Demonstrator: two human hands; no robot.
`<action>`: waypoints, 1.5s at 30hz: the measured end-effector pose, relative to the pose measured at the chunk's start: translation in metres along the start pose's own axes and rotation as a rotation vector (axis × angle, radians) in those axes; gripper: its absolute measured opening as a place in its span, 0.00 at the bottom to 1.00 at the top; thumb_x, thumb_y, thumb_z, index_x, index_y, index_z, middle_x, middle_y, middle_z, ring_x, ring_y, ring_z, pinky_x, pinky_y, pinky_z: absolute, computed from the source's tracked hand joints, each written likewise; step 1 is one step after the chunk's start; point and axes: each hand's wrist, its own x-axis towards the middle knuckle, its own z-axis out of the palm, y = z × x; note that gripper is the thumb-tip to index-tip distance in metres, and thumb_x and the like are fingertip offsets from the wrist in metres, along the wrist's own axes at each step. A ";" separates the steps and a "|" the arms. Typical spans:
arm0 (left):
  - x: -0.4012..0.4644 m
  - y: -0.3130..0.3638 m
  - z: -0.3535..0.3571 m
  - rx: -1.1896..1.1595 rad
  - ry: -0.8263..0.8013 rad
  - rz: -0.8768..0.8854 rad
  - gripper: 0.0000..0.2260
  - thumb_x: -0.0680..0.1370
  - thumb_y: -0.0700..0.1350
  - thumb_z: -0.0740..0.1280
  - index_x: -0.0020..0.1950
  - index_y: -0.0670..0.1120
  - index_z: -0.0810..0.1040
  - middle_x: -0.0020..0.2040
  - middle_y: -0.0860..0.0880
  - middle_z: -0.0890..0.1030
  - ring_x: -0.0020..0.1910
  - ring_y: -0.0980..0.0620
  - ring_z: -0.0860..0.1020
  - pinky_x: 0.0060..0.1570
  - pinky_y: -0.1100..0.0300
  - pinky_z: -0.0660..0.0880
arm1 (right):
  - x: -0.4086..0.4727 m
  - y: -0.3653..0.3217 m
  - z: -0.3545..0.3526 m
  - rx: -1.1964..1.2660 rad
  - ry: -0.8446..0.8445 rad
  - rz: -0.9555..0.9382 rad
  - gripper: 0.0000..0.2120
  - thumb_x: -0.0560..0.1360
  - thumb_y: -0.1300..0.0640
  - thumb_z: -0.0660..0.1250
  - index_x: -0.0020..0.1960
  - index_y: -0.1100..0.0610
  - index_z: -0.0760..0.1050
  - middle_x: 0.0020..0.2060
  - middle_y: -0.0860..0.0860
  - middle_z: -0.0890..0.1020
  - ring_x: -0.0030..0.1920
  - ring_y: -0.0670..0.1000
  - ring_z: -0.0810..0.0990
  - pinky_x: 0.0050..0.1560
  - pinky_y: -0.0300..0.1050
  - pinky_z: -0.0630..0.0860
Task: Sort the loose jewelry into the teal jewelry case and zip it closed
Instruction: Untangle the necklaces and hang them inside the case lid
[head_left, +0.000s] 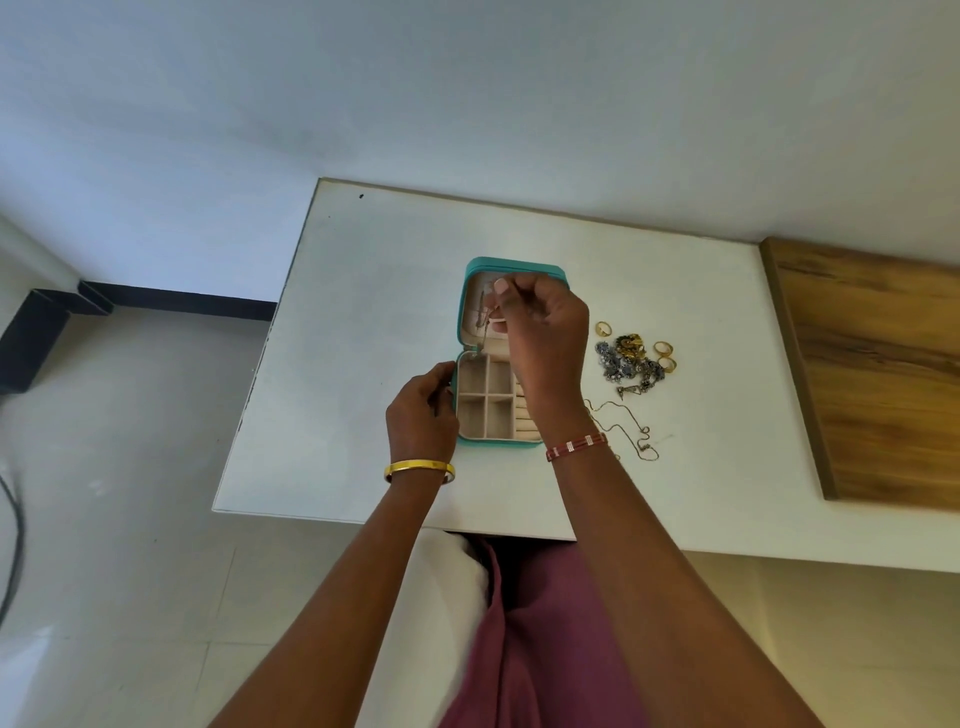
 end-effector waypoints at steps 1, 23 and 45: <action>0.000 0.001 0.000 -0.003 -0.001 -0.001 0.14 0.76 0.33 0.61 0.58 0.42 0.78 0.54 0.42 0.81 0.53 0.47 0.78 0.49 0.76 0.64 | 0.001 -0.003 -0.002 0.027 -0.007 0.000 0.02 0.74 0.62 0.66 0.43 0.59 0.77 0.38 0.56 0.82 0.42 0.56 0.82 0.47 0.55 0.80; -0.005 0.028 -0.016 -0.105 -0.036 -0.100 0.15 0.77 0.36 0.61 0.63 0.42 0.74 0.60 0.43 0.78 0.58 0.47 0.77 0.60 0.60 0.70 | -0.007 -0.052 -0.040 0.322 -0.162 0.049 0.12 0.75 0.67 0.61 0.38 0.55 0.77 0.37 0.49 0.83 0.48 0.55 0.80 0.51 0.48 0.76; 0.004 0.066 -0.023 -0.239 0.049 0.013 0.13 0.78 0.39 0.59 0.61 0.42 0.75 0.60 0.44 0.78 0.57 0.50 0.76 0.47 0.76 0.68 | 0.006 -0.076 -0.037 0.641 -0.426 0.006 0.06 0.68 0.62 0.57 0.33 0.62 0.69 0.30 0.55 0.82 0.35 0.53 0.81 0.43 0.44 0.79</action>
